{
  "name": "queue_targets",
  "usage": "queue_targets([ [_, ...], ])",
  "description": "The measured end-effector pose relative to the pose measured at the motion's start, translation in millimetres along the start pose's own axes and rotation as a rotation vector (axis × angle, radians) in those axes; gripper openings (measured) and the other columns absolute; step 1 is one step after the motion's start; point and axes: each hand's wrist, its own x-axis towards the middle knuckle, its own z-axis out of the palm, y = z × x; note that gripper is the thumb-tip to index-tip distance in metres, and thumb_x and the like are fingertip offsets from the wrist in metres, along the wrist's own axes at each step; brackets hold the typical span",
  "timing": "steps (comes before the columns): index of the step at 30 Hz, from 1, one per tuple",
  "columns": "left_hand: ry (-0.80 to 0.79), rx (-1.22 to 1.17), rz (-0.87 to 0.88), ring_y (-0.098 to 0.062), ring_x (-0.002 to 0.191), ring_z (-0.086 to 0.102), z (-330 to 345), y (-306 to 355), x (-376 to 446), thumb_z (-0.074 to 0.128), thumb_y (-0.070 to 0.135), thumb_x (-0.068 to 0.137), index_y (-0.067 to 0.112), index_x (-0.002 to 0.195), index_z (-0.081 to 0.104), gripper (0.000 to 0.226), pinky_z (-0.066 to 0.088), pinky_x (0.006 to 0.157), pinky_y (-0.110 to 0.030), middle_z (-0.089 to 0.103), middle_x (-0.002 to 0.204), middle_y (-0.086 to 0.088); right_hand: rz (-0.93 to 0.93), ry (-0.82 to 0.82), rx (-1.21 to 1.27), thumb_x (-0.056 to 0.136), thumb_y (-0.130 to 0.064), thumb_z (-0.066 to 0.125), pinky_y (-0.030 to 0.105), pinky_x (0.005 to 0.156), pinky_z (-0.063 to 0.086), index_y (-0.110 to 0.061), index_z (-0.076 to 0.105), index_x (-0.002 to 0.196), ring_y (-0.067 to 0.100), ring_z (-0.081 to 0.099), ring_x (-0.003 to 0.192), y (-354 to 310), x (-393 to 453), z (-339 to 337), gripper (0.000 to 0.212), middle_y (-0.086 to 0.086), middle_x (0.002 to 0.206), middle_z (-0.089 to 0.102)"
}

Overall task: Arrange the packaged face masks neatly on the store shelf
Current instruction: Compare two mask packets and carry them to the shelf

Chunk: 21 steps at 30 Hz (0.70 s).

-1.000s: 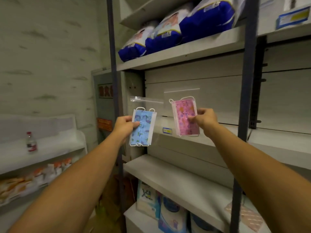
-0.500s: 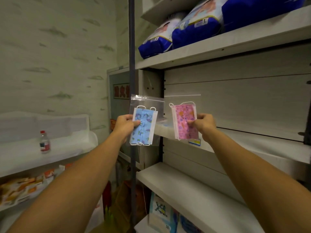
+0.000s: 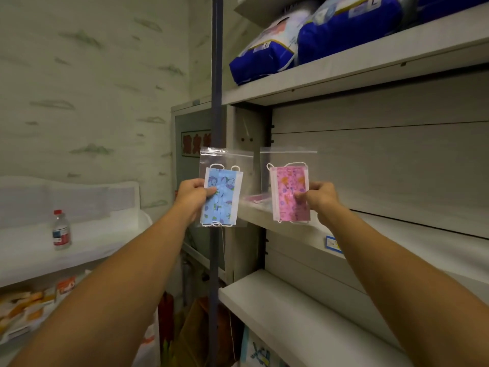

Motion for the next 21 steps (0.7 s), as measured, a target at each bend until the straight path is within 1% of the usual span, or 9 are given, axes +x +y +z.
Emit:
queue_targets([
  [3, -0.02, -0.014, -0.008, -0.021, 0.077, 0.072, -3.1, -8.2, 26.8, 0.067, 0.006, 0.094, 0.012, 0.096, 0.065, 0.007, 0.058, 0.055, -0.033, 0.072, 0.093, -0.007, -0.002, 0.005, 0.005, 0.083, -0.002, 0.077, 0.05, 0.097, 0.054, -0.008, 0.063, 0.105, 0.028, 0.066, 0.102, 2.1, 15.1, 13.6, 0.027, 0.001, 0.094, 0.064],
  [5, -0.039, -0.013, -0.016, -0.024, 0.081, 0.073, -5.4, -15.3, 47.2, 0.068, 0.007, 0.093, 0.011, 0.1, 0.066, 0.008, 0.06, 0.059, -0.035, 0.073, 0.096, -0.009, 0.0, 0.02, 0.004, 0.083, -0.003, 0.077, 0.05, 0.097, 0.054, -0.011, 0.062, 0.099, 0.028, 0.065, 0.102, 4.9, 24.5, 25.2, 0.023, 0.001, 0.095, 0.063],
  [8, -0.081, -0.045, -0.02, -0.028, 0.086, 0.074, -8.8, -28.2, 79.6, 0.069, 0.006, 0.092, 0.009, 0.101, 0.067, 0.009, 0.061, 0.069, -0.042, 0.074, 0.101, -0.013, 0.008, 0.068, -0.017, 0.082, -0.004, 0.078, 0.05, 0.097, 0.055, -0.011, 0.063, 0.101, 0.028, 0.066, 0.103, 8.7, 38.4, 45.0, 0.025, 0.004, 0.1, 0.065],
  [10, -0.112, -0.045, -0.029, -0.029, 0.087, 0.074, -11.2, -36.0, 98.6, 0.069, 0.006, 0.092, 0.009, 0.101, 0.067, 0.01, 0.062, 0.074, -0.046, 0.074, 0.101, -0.013, 0.015, 0.09, -0.022, 0.082, -0.005, 0.078, 0.05, 0.096, 0.055, -0.013, 0.062, 0.096, 0.028, 0.067, 0.103, 10.4, 46.5, 57.9, 0.023, 0.002, 0.098, 0.065],
  [11, -0.126, -0.039, -0.034, -0.029, 0.087, 0.074, -12.4, -39.5, 108.3, 0.069, 0.006, 0.092, 0.009, 0.101, 0.067, 0.01, 0.062, 0.076, -0.047, 0.075, 0.099, -0.012, 0.019, 0.099, -0.025, 0.082, -0.006, 0.078, 0.05, 0.096, 0.055, -0.012, 0.062, 0.098, 0.028, 0.067, 0.103, 10.8, 50.0, 64.0, 0.023, 0.001, 0.095, 0.064],
  [13, -0.155, -0.039, -0.03, -0.029, 0.086, 0.074, -14.0, -44.6, 128.5, 0.069, 0.006, 0.092, 0.01, 0.098, 0.067, 0.007, 0.062, 0.078, -0.049, 0.075, 0.097, -0.012, 0.023, 0.131, -0.024, 0.083, -0.006, 0.078, 0.05, 0.096, 0.055, -0.007, 0.064, 0.112, 0.028, 0.067, 0.103, 11.1, 57.8, 74.7, 0.032, 0.001, 0.097, 0.064],
  [16, -0.202, -0.038, -0.013, -0.025, 0.084, 0.074, -15.2, -49.0, 155.6, 0.069, 0.007, 0.093, 0.01, 0.099, 0.067, 0.007, 0.062, 0.07, -0.041, 0.074, 0.095, -0.009, 0.027, 0.195, -0.007, 0.084, -0.005, 0.078, 0.047, 0.095, 0.056, -0.005, 0.063, 0.119, 0.028, 0.067, 0.1, 9.3, 70.6, 86.4, 0.038, 0.005, 0.101, 0.066],
  [19, -0.244, -0.033, 0.003, -0.02, 0.08, 0.073, -15.1, -56.0, 178.1, 0.068, 0.007, 0.093, 0.009, 0.101, 0.067, 0.008, 0.059, 0.058, -0.031, 0.073, 0.093, -0.007, 0.019, 0.229, 0.007, 0.085, -0.004, 0.076, 0.04, 0.085, 0.056, -0.004, 0.064, 0.117, 0.025, 0.065, 0.093, 9.9, 81.2, 95.4, 0.035, 0.0, 0.092, 0.064],
  [21, -0.272, -0.045, 0.011, -0.021, 0.082, 0.073, -12.9, -62.2, 193.8, 0.069, 0.007, 0.093, 0.008, 0.102, 0.068, 0.01, 0.059, 0.063, -0.033, 0.074, 0.095, -0.007, 0.014, 0.254, 0.012, 0.085, -0.003, 0.076, 0.037, 0.081, 0.055, -0.003, 0.064, 0.117, 0.024, 0.066, 0.092, 13.4, 86.9, 100.6, 0.034, 0.002, 0.095, 0.065],
])
